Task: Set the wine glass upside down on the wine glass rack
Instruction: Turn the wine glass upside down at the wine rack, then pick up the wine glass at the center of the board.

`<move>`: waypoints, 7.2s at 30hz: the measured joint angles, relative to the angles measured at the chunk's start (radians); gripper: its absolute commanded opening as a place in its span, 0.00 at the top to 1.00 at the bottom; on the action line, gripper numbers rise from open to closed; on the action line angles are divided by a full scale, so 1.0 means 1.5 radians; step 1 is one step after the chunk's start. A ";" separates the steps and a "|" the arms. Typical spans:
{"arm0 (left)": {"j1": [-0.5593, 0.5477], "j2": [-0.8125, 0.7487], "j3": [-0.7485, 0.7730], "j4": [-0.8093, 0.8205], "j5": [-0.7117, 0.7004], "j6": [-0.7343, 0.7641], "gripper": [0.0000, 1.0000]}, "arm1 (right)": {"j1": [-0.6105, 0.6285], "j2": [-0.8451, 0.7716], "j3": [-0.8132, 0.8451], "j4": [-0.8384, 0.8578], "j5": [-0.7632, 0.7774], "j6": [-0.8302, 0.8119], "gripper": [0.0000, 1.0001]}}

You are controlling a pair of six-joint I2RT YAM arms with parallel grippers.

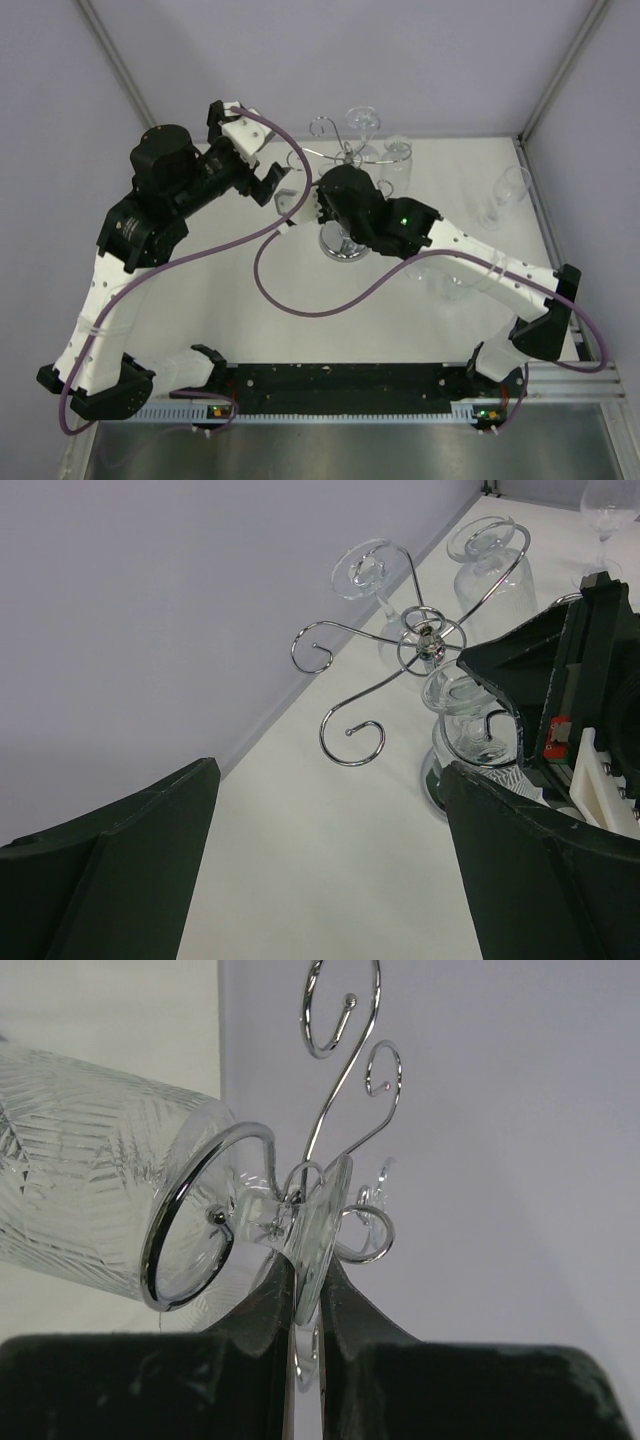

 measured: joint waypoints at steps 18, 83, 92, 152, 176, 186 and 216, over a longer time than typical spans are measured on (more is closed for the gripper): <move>0.000 0.000 0.000 0.000 -0.026 0.007 0.01 | -0.002 0.020 0.033 0.006 -0.024 -0.001 1.00; 0.001 0.061 0.032 0.007 -0.184 0.006 0.01 | 0.068 -0.020 -0.022 0.013 0.022 -0.001 1.00; 0.001 0.063 0.034 0.005 -0.193 0.007 0.01 | 0.068 -0.035 -0.044 0.026 0.028 -0.002 1.00; 0.001 0.048 -0.004 0.010 -0.177 0.034 0.01 | 0.008 -0.096 -0.119 0.067 0.018 0.052 0.57; 0.002 0.073 0.047 -0.018 -0.140 0.028 0.01 | -0.169 -0.263 -0.080 0.027 -0.045 0.322 0.14; 0.022 0.126 0.108 -0.041 -0.151 -0.027 0.01 | -0.506 -0.262 -0.017 -0.025 -0.156 0.500 0.17; 0.079 0.130 0.001 -0.063 -0.075 -0.141 0.01 | -0.915 0.091 0.128 -0.180 -0.421 0.659 0.37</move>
